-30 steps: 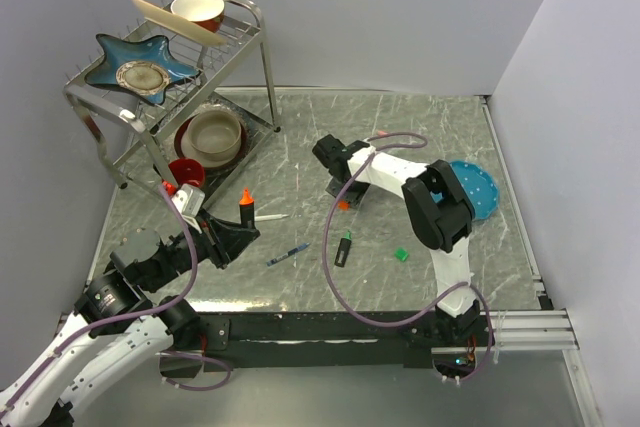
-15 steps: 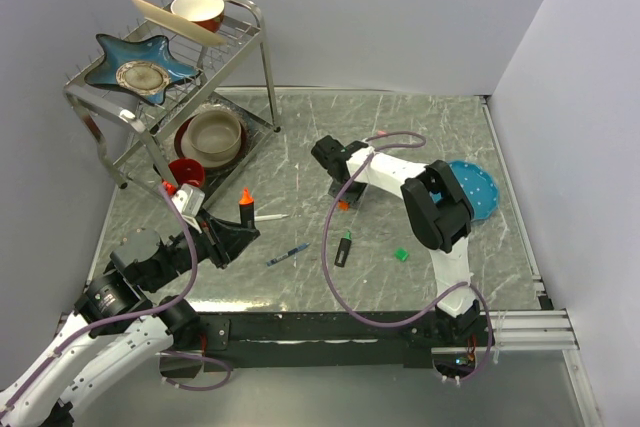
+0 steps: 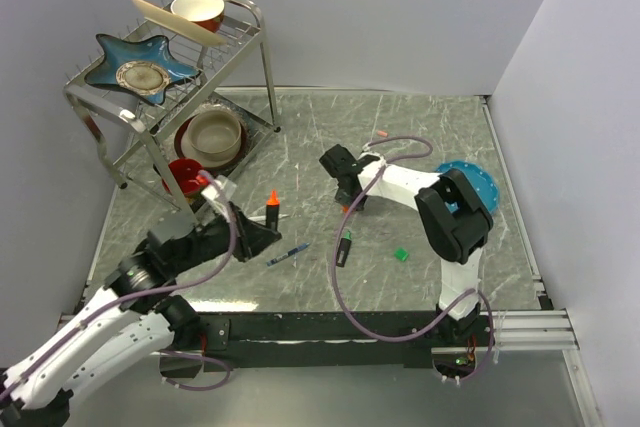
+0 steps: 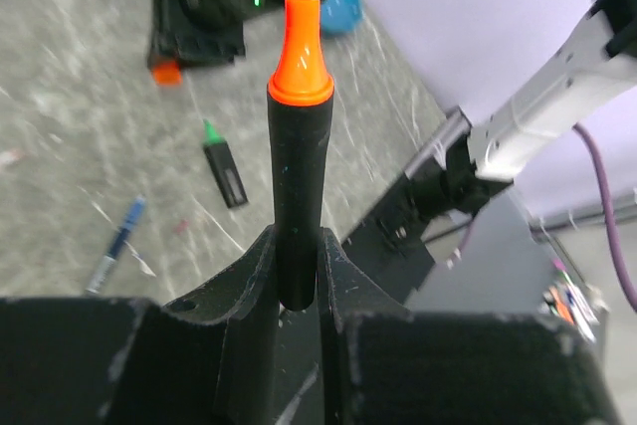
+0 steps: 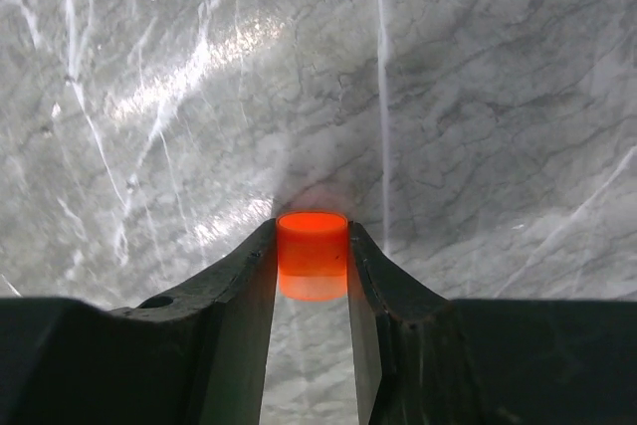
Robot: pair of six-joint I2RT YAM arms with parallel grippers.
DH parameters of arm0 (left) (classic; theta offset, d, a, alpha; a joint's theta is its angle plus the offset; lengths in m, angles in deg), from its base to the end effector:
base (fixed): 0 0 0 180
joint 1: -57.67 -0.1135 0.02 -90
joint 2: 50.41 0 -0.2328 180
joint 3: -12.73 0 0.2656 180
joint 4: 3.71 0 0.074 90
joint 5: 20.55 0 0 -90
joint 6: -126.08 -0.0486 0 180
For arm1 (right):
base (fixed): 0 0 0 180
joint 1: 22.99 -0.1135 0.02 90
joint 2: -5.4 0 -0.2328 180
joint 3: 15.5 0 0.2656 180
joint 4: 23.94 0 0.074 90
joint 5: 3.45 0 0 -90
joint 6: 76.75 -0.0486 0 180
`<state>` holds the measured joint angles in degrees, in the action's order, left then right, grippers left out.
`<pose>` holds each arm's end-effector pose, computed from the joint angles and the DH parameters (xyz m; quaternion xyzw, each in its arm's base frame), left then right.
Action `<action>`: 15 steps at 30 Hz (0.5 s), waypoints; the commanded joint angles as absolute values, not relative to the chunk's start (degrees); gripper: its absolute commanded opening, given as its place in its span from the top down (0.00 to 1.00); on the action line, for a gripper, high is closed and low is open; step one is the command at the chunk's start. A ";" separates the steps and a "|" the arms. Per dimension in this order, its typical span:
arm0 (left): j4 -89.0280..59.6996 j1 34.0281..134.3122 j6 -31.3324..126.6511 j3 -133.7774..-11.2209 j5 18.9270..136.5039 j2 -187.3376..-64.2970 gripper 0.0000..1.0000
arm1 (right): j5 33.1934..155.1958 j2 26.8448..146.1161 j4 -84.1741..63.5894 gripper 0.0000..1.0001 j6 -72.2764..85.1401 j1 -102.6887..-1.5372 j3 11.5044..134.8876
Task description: Insert the pens into the pen caps
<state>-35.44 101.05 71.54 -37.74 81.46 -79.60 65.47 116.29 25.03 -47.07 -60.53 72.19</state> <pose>0.1266 -0.1336 0.3014 0.1196 0.7579 -0.4661 0.4405 0.3149 0.2199 0.1128 0.2196 0.9465 -0.0039 0.2363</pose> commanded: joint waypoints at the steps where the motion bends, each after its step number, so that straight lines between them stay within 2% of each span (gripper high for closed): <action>1: -26.44 101.18 76.24 -34.62 89.23 -83.01 0.99 | 65.90 109.74 19.10 1.00 -39.68 -60.87 68.06; 9: -20.91 101.35 78.09 -29.25 86.33 -83.72 0.99 | 69.76 99.63 12.32 1.00 -33.51 -61.57 62.69; 15: -14.31 101.44 79.41 -25.82 86.24 -86.88 0.99 | 68.36 90.93 12.14 1.00 -31.40 -66.57 63.83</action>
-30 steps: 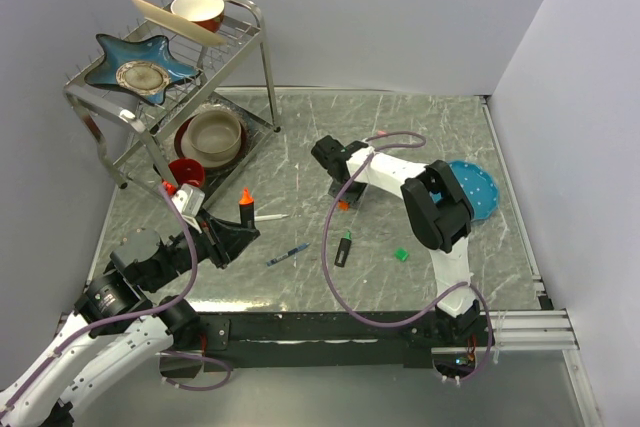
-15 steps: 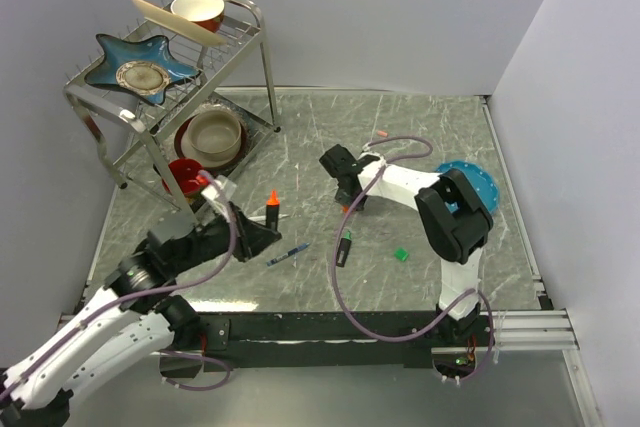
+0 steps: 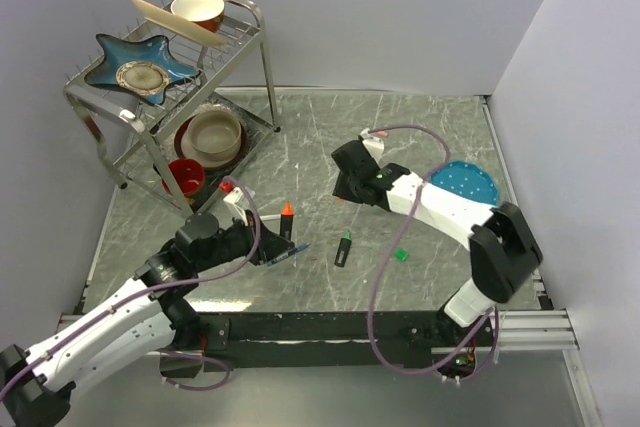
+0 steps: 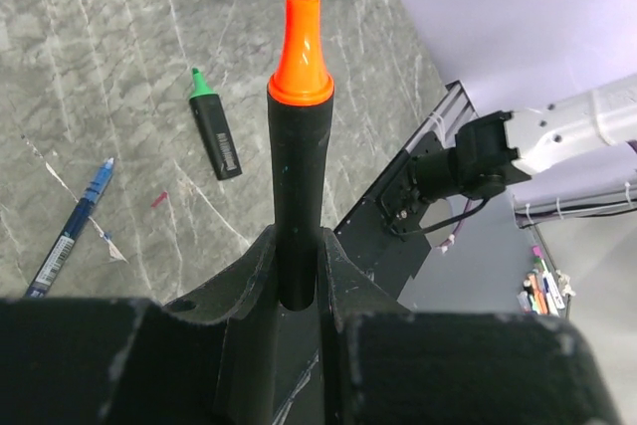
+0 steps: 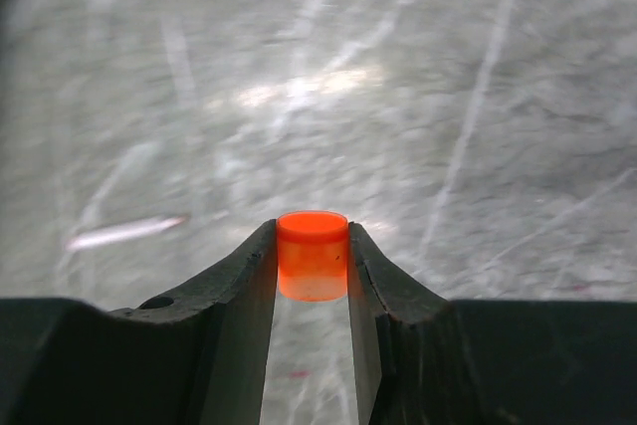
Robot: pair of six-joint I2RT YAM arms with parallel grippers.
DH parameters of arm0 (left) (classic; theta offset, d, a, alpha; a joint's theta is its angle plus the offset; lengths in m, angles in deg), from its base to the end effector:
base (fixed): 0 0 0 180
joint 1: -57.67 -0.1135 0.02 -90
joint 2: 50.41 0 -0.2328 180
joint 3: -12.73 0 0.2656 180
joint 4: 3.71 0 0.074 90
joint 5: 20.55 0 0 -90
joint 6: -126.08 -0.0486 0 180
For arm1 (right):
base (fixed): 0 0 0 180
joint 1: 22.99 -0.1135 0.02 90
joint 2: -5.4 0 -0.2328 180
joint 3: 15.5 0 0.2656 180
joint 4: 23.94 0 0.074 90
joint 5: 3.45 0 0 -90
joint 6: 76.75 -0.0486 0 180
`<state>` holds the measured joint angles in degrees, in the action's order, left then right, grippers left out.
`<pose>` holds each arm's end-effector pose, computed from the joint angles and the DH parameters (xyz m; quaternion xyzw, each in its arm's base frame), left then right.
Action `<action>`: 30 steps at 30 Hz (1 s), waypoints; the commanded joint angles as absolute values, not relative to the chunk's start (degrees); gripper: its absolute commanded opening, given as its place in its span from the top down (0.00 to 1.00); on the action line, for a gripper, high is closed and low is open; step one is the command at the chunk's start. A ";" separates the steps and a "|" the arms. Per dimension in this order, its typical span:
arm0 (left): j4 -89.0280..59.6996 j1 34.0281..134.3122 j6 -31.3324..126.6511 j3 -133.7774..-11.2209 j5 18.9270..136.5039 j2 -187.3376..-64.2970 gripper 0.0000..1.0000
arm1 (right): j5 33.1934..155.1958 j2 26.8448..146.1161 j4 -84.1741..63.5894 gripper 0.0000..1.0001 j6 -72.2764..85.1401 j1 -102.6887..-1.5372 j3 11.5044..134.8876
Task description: Insert the pens into the pen caps
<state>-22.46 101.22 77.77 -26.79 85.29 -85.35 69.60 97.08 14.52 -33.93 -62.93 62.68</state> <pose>0.1438 -0.1550 0.2385 0.0973 0.7799 -0.4921 0.3743 0.2846 0.2198 0.1893 0.1070 0.9302 0.1212 0.3296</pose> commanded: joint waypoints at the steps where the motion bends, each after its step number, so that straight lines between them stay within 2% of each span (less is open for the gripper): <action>1: -13.70 101.44 79.41 -25.30 86.24 -87.67 0.99 | 68.27 90.13 12.05 1.00 -31.14 -67.28 64.09; 11: -7.81 101.44 80.29 -22.83 87.12 -90.93 0.99 | 69.76 81.96 6.52 1.00 -31.14 -74.93 64.53; 30: -6.57 101.53 79.85 -21.42 88.26 -90.67 0.99 | 65.99 83.45 6.16 1.00 -32.11 -80.03 69.10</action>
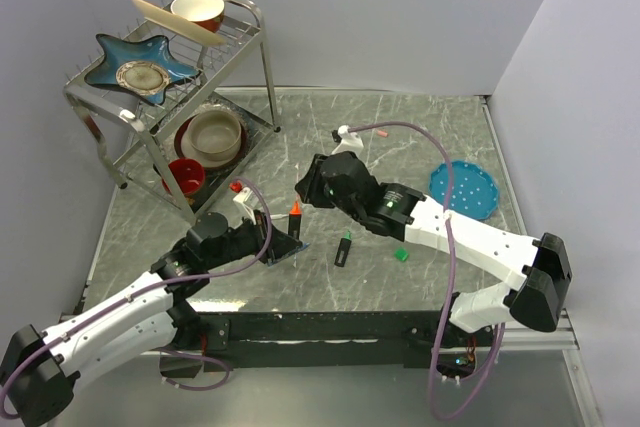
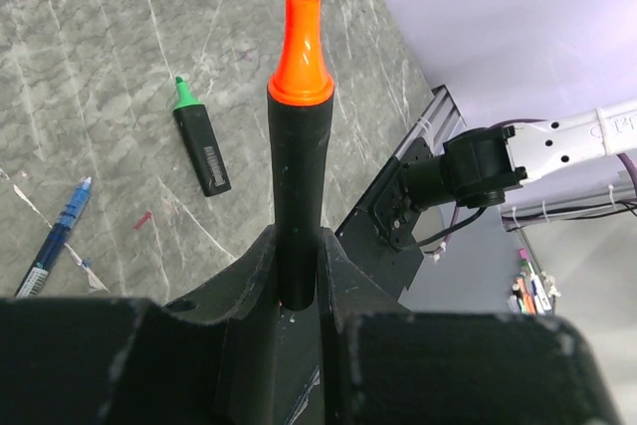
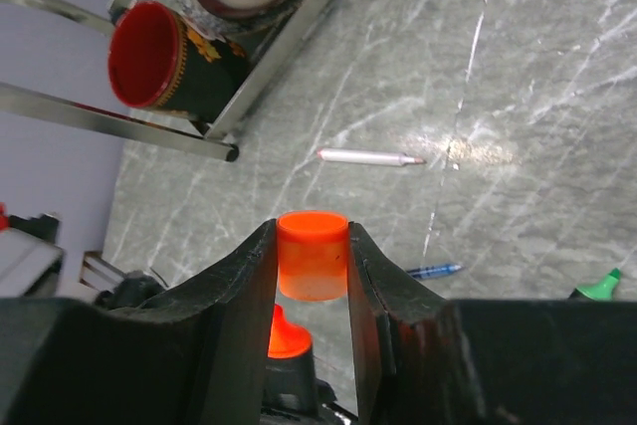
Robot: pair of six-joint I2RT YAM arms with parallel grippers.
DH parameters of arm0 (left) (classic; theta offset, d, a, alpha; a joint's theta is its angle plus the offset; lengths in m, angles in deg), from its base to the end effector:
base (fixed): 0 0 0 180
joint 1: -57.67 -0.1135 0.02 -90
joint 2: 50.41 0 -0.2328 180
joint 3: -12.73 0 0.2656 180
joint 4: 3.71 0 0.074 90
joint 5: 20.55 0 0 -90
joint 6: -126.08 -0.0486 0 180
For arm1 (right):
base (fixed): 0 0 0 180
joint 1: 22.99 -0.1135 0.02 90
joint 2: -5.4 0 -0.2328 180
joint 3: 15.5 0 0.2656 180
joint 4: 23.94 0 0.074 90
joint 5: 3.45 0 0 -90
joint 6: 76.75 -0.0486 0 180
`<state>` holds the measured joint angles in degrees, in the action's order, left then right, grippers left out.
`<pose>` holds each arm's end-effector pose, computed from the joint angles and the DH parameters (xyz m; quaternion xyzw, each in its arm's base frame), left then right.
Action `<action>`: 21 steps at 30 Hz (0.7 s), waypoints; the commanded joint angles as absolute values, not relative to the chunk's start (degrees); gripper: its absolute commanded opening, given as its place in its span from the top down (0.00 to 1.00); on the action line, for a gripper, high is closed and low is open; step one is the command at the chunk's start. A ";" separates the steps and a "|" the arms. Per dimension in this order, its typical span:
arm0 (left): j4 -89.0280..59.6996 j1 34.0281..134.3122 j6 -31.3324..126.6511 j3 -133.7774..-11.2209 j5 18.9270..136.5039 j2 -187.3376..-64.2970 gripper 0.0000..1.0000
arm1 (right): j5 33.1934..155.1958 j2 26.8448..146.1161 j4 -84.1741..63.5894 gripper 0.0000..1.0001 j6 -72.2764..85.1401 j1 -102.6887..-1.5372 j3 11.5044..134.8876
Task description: Insert the pens into the pen caps
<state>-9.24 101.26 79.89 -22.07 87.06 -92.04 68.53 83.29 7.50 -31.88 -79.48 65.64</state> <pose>0.1545 -0.1673 0.2108 0.0945 0.7701 -0.5142 0.3655 0.2015 0.2771 0.2994 -0.0038 0.8512 0.3083 0.4247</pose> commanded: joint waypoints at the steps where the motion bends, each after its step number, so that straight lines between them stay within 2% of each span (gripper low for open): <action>1: -6.57 101.44 79.94 -21.34 88.44 -90.58 0.99 | 65.90 83.53 6.16 1.00 -32.02 -80.11 69.54; 21: -9.82 101.53 78.18 -23.53 85.98 -89.44 0.99 | 62.83 84.59 8.80 1.00 -32.54 -84.59 68.93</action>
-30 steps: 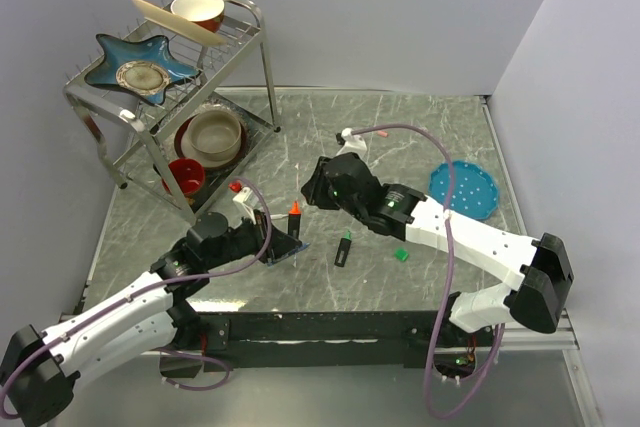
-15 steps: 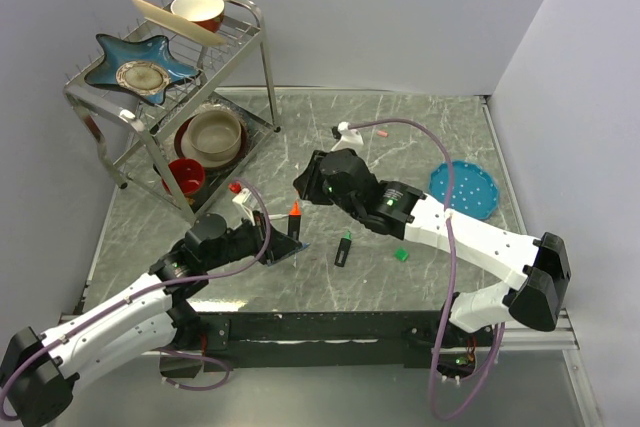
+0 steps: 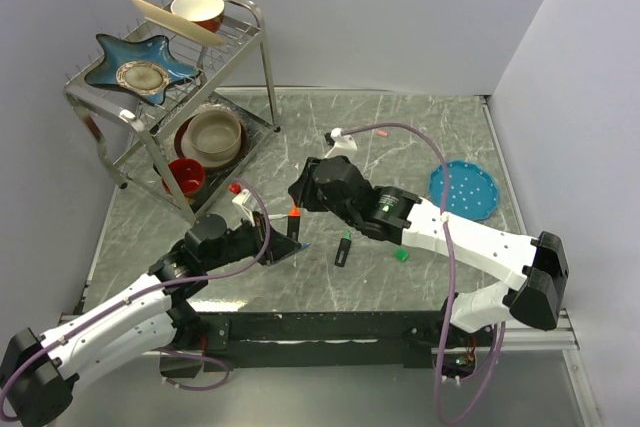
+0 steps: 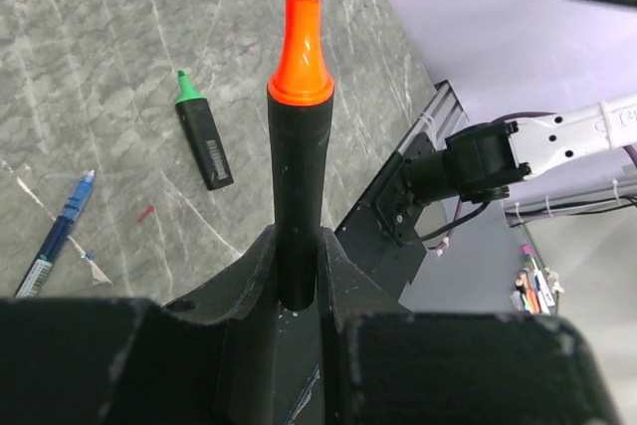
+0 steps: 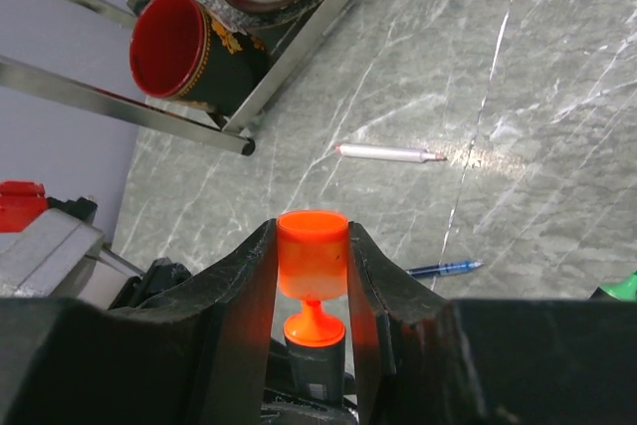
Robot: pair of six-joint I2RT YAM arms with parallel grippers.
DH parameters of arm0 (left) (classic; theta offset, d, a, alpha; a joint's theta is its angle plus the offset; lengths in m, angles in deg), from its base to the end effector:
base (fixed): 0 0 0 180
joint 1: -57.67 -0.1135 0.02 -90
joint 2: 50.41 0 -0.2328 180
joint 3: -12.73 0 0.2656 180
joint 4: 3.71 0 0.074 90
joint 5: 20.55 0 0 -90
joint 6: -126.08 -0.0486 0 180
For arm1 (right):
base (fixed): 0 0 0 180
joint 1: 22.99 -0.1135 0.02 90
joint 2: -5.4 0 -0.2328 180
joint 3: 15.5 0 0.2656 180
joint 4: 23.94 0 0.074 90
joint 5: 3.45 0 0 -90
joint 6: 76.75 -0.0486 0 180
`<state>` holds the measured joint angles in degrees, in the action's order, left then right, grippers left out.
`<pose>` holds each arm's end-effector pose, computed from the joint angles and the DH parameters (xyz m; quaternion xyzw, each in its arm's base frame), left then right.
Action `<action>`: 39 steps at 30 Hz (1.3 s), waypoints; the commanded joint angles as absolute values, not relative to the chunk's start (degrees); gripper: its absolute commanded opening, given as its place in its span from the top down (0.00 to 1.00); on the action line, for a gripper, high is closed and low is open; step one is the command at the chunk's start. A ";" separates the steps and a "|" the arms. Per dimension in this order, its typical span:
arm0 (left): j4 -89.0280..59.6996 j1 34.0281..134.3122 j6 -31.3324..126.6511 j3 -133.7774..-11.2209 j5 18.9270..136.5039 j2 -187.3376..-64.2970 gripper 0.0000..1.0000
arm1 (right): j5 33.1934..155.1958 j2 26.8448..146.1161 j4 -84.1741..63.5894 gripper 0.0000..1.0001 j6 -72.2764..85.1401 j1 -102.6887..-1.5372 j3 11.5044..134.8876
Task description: Insert the pens into the pen caps
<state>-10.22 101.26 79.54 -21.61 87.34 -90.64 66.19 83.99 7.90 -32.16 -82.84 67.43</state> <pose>0.1519 -0.1652 0.2108 0.0983 0.7697 -0.5141 0.3654 0.1878 0.2897 0.3066 -0.0148 0.8463 0.3141 0.4300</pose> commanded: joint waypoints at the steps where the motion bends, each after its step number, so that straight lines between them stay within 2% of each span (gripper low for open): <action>1: -10.00 101.53 78.09 -23.45 85.89 -89.35 0.99 | 62.13 84.68 8.97 1.00 -32.63 -85.29 68.76; 16: -8.94 101.44 79.41 -25.29 83.61 -88.73 0.99 | 48.07 89.33 15.82 1.00 -45.97 -98.03 68.13; 20: -9.30 101.53 79.06 -26.34 83.25 -88.47 0.99 | 44.19 91.09 20.92 0.92 -48.63 -99.45 70.42; 31: -7.37 101.44 77.92 -25.99 86.85 -87.06 0.99 | 45.68 88.19 16.19 0.69 -42.83 -101.47 69.37; 39: -7.62 101.53 76.34 -26.52 88.52 -85.22 0.99 | 47.00 84.51 15.22 0.46 -40.54 -101.47 69.28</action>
